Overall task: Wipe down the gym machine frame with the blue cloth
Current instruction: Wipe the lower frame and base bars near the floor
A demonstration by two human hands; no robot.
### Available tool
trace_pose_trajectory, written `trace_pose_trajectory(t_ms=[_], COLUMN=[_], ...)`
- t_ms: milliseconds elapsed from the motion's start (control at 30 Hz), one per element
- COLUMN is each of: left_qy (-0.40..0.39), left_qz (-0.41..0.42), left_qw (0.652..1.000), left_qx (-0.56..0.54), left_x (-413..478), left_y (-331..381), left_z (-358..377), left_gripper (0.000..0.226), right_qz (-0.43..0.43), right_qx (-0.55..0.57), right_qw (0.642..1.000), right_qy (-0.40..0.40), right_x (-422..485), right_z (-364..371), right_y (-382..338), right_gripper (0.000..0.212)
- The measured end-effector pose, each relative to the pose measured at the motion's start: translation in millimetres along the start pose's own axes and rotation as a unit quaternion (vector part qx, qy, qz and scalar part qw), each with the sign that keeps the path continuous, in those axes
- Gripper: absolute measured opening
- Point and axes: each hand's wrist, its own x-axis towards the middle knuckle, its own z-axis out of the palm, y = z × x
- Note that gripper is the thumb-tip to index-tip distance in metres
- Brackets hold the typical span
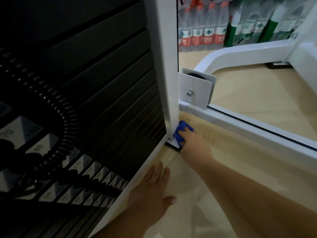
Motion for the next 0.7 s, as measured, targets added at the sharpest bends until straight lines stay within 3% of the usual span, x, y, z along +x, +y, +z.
trace_pose_trajectory(t_ms=[133,200,267,300,367,433,467,533,700], left_qy=[0.007,0.01,0.015,0.02,0.016,0.014,0.015,0.017,0.011], left_qz=[0.001,0.001,0.002,0.003,0.005,0.005,0.006,0.006,0.003], left_qw=[1.0,1.0,1.0,1.0,1.0,1.0,1.0,1.0,1.0], left_qx=[0.0,0.004,0.016,0.017,0.018,0.015,0.012,0.009,0.02], left_x=[-1,-1,1,1,2,2,2,2,2], left_y=[-1,-2,-3,-4,-5,-5,-4,-4,-4], left_z=[0,2,5,5,6,6,5,5,3], left_gripper=[0.085,0.086,0.086,0.086,0.086,0.086,0.086,0.086,0.086], right_qz=[-0.066,-0.081,-0.048,-0.008,0.061,0.075,0.07,0.064,0.113], right_qx=[0.037,0.073,0.183,0.253,0.422,0.534,0.559,0.577,0.546], right_qw=[0.997,0.993,0.982,0.967,0.898,0.831,0.813,0.803,0.83], right_qy=[-0.002,-0.041,-0.017,0.025,0.106,0.138,0.145,0.133,-0.002], right_x=[-40,-43,-36,-33,-25,-17,-16,-16,-32], right_z=[5,3,-7,-15,-33,-51,-59,-67,-47], right_y=[-2,2,6,3,-11,-32,-41,-47,-37], right_gripper=[0.054,0.046,0.036,0.034,0.03,0.02,0.015,0.015,0.038])
